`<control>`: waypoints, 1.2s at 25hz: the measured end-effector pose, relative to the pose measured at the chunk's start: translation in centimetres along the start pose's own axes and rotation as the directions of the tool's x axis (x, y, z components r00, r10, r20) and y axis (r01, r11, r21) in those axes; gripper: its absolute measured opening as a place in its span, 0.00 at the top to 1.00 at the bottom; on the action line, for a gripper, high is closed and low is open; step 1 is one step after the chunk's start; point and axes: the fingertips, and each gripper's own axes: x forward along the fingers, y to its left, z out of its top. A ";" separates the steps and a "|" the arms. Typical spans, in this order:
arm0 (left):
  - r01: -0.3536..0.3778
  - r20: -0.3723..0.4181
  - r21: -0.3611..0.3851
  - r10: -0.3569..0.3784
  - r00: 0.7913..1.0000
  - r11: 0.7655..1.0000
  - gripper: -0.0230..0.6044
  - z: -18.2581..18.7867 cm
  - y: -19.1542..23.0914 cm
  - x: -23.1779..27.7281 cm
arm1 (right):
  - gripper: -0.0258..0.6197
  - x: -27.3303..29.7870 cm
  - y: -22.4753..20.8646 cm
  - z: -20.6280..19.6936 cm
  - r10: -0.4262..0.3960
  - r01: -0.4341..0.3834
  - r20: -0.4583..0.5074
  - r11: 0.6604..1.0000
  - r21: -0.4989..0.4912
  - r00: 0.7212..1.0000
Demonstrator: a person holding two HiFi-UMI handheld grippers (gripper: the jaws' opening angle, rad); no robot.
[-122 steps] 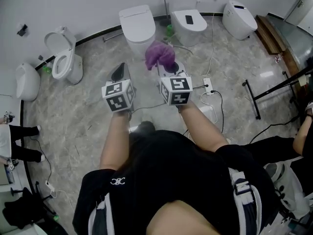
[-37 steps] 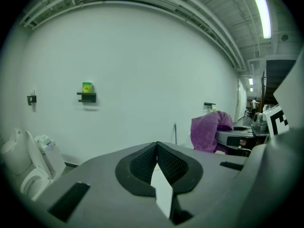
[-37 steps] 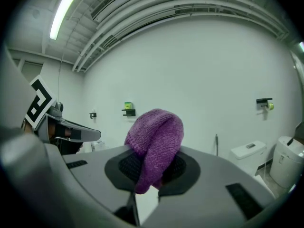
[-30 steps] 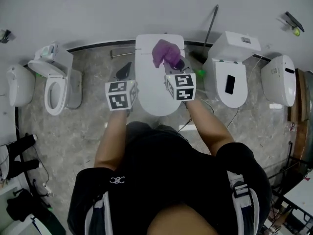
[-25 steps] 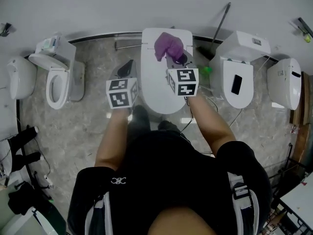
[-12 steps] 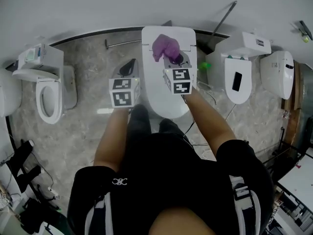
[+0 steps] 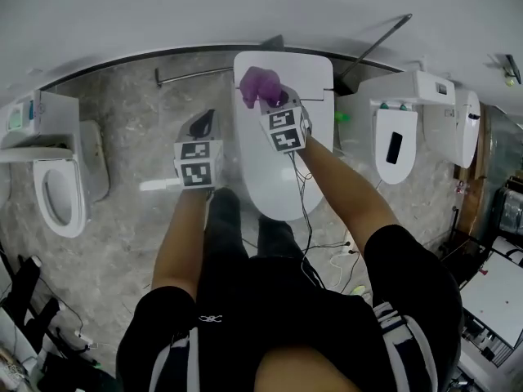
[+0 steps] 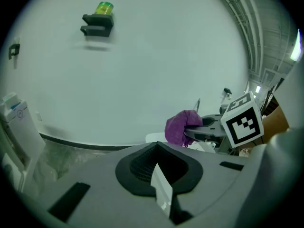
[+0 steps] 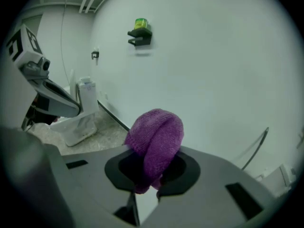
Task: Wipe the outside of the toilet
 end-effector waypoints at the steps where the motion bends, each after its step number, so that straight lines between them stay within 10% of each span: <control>1: 0.003 -0.003 -0.007 -0.003 1.000 1.000 0.95 -0.5 0.7 1.3 | 0.86 1.9 -0.1 -1.0 0.005 -0.006 -0.026 0.999 -0.032 1.000; 10: 0.080 0.012 0.060 -0.081 0.997 0.995 0.95 -2.2 2.1 10.0 | 0.86 16.1 -1.4 -7.8 -0.012 -0.046 -0.205 0.961 -0.274 0.979; 30: 0.015 -0.048 0.028 -0.013 0.999 0.999 0.95 -7.1 10.1 12.6 | 0.86 23.7 -0.9 -10.0 -0.050 -0.064 -0.371 0.955 -0.290 0.927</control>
